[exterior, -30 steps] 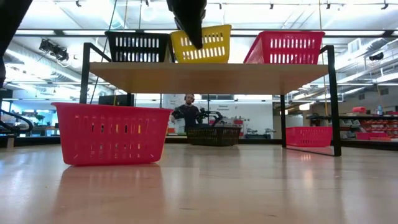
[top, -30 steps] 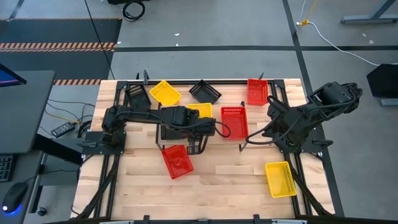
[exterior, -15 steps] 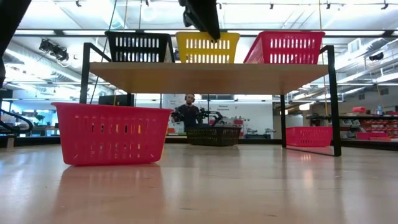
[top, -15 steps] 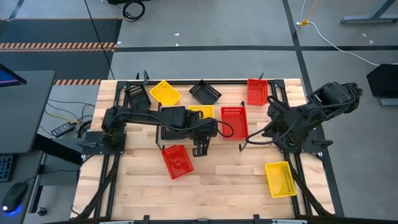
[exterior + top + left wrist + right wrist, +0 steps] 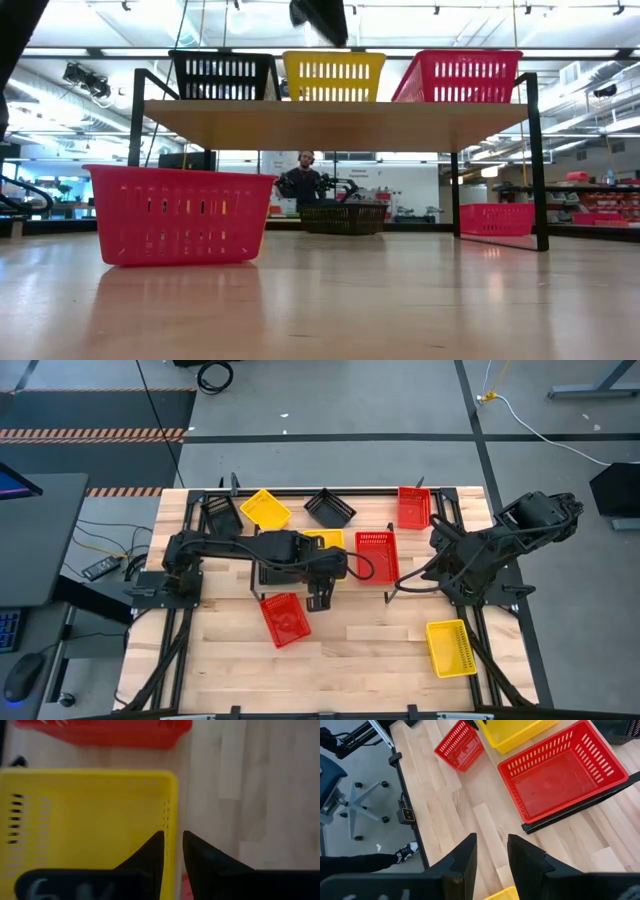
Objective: Stack baskets on shelf by color
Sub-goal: Stack the top red basket on the red basket on the shelf
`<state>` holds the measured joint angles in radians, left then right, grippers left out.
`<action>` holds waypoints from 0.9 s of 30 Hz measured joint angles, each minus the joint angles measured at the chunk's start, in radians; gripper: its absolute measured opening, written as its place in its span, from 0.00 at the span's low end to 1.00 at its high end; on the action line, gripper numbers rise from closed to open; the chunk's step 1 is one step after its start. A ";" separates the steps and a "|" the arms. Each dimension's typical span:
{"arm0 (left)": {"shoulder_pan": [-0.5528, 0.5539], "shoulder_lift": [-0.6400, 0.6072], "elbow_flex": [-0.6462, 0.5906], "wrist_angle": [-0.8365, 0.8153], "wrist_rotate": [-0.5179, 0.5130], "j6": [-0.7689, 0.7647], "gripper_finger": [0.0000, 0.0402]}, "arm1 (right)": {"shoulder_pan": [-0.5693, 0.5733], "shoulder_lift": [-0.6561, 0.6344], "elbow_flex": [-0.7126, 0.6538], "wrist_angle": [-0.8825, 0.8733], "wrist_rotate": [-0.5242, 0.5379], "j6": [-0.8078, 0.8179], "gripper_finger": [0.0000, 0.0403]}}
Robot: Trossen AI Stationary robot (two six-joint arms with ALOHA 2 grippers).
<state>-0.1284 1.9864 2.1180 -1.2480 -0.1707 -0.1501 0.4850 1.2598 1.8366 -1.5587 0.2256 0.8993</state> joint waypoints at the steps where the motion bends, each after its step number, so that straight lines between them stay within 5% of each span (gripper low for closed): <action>1: -0.003 -0.001 0.019 -0.013 0.000 -0.001 0.20 | 0.000 0.000 0.000 0.000 0.000 -0.002 0.28; 10: -0.101 -0.001 0.221 -0.068 -0.001 -0.109 0.20 | 0.000 0.001 0.000 0.012 -0.003 -0.038 0.28; 19: -0.276 0.004 0.232 -0.177 -0.003 -0.367 0.19 | 0.000 0.080 0.000 0.147 -0.021 -0.214 0.28; 27: -0.402 -0.015 0.231 -0.196 -0.181 -0.510 0.21 | -0.033 0.218 -0.002 0.204 -0.119 -0.368 0.28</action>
<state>-0.5307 1.9716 2.3493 -1.4435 -0.3517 -0.6599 0.4521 1.4776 1.8348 -1.3543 0.1071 0.5311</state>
